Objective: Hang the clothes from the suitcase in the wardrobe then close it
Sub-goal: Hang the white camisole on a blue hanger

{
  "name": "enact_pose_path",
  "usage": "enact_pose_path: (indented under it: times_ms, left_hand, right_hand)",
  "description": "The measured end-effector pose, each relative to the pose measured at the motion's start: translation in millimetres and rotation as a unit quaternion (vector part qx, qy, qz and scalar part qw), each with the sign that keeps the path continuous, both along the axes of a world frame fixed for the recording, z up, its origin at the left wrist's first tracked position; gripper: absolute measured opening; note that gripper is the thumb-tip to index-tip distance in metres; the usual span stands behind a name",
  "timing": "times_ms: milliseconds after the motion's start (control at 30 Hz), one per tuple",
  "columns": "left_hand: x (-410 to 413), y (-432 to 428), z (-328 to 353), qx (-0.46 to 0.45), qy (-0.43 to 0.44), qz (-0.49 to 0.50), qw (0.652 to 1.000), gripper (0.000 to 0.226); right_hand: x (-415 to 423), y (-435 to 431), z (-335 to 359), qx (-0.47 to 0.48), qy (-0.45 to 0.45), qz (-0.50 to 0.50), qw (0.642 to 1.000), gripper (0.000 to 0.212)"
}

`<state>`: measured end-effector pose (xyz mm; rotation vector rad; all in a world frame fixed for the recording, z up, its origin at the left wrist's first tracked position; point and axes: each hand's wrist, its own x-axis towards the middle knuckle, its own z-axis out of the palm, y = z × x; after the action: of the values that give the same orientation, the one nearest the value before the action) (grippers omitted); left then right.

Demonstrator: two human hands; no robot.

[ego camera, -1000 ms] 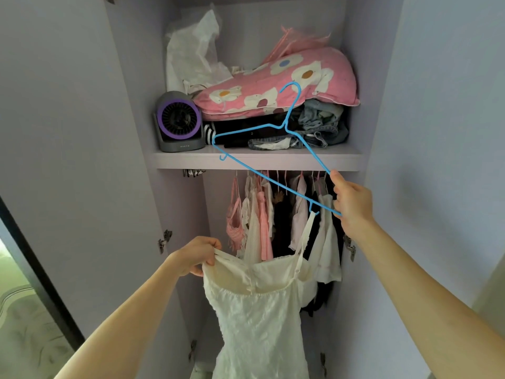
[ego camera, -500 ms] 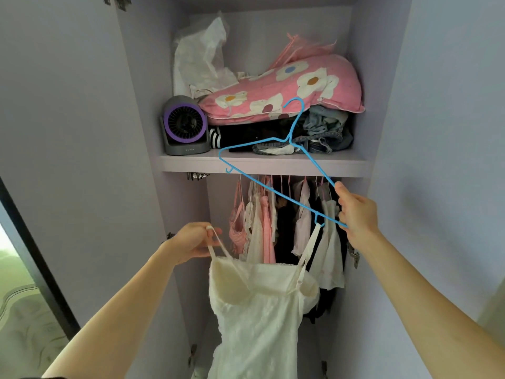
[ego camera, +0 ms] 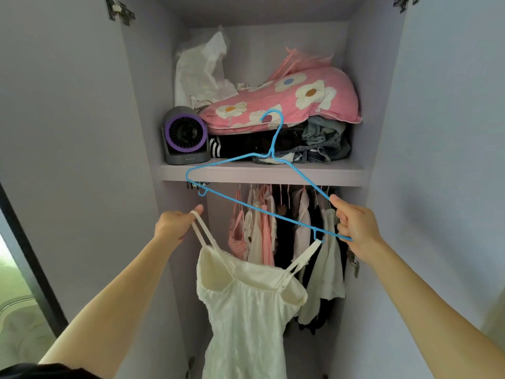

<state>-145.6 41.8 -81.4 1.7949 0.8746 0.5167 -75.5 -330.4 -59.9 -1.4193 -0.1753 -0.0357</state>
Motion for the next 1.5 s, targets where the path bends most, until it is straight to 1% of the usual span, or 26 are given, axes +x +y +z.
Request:
enact_pose_path:
  times_ms: [67,100,200,300,367,433,600,700,800,900,967,1033,1100,1133,1233,1300,1333,1400,1433,1500]
  left_hand:
    - [-2,2,5,-0.115,-0.044,0.009,0.992,0.050]
    - [-1,4,6,-0.155,-0.067,0.009,0.986,0.045]
    - [0,6,13,-0.219,-0.139,0.010,0.966,0.035]
    - [0,10,18,-0.231,-0.155,-0.026,0.960,0.035]
    - [-1,8,20,-0.246,-0.161,-0.076,0.953,0.030]
    - [0,5,22,-0.265,-0.165,-0.115,0.943,0.023]
    - [-5,-2,26,-0.275,-0.129,-0.195,0.933,0.011]
    - [-11,1,29,-0.273,-0.118,-0.230,0.927,0.008]
    - [-16,2,31,-0.268,-0.114,-0.253,0.922,0.016]
    - [-17,-2,33,-0.253,-0.121,-0.235,0.931,0.021]
    - [-14,-6,31,-0.223,-0.120,-0.203,0.946,0.021]
    - [-10,-8,21,-0.161,-0.107,-0.150,0.970,0.019]
    - [-9,-13,4,-0.115,-0.106,-0.101,0.982,0.025]
    - [-9,-18,-8,-0.123,-0.103,-0.102,0.982,0.033]
    - [-17,-36,-43,-0.188,-0.054,-0.144,0.970,0.063]
    - [-19,-53,-58,-0.195,-0.026,-0.198,0.960,0.084]
    - [-21,-64,-59,-0.192,-0.030,-0.220,0.956,0.085]
    - [-19,-83,-60,-0.183,-0.067,-0.239,0.951,0.069]
    - [-19,-91,-57,-0.178,-0.088,-0.243,0.950,0.064]
    - [-5,-96,-66,-0.142,-0.095,-0.263,0.950,0.087]
  right_hand:
    - [-1,-6,-2,-0.013,-0.001,0.009,1.000,0.056]
    - [-1,-8,-3,-0.013,0.000,0.011,1.000,0.057]
    - [-3,-14,-4,-0.006,0.014,0.024,1.000,0.059]
    - [-3,-19,-3,-0.020,0.015,0.031,0.999,0.056]
    - [-5,-20,-2,-0.025,0.014,0.033,0.999,0.056]
    - [-6,-20,-1,-0.009,0.017,0.038,0.999,0.057]
    - [-8,-23,-1,0.014,0.038,0.048,0.998,0.058]
    - [-6,-29,-3,0.025,0.053,0.040,0.997,0.056]
    - [-5,-32,-4,0.060,0.071,0.035,0.995,0.055]
    - [-8,-31,-1,0.064,0.070,0.032,0.995,0.056]
    - [-10,-27,3,0.064,0.062,0.023,0.996,0.056]
    - [-13,-20,10,0.081,0.052,0.011,0.995,0.055]
    - [-15,-11,18,0.107,0.049,0.000,0.993,0.053]
    - [-16,-9,22,0.124,0.049,-0.005,0.991,0.051]
    - [-20,1,38,0.168,0.050,-0.007,0.985,0.048]
    - [-24,6,51,0.183,0.048,-0.012,0.982,0.051]
    - [-26,8,58,0.194,0.047,-0.014,0.980,0.051]
    - [-29,11,72,0.213,0.044,-0.018,0.976,0.051]
    - [-30,14,79,0.220,0.043,-0.019,0.974,0.051]
    - [-32,17,92,0.223,0.039,-0.025,0.974,0.049]
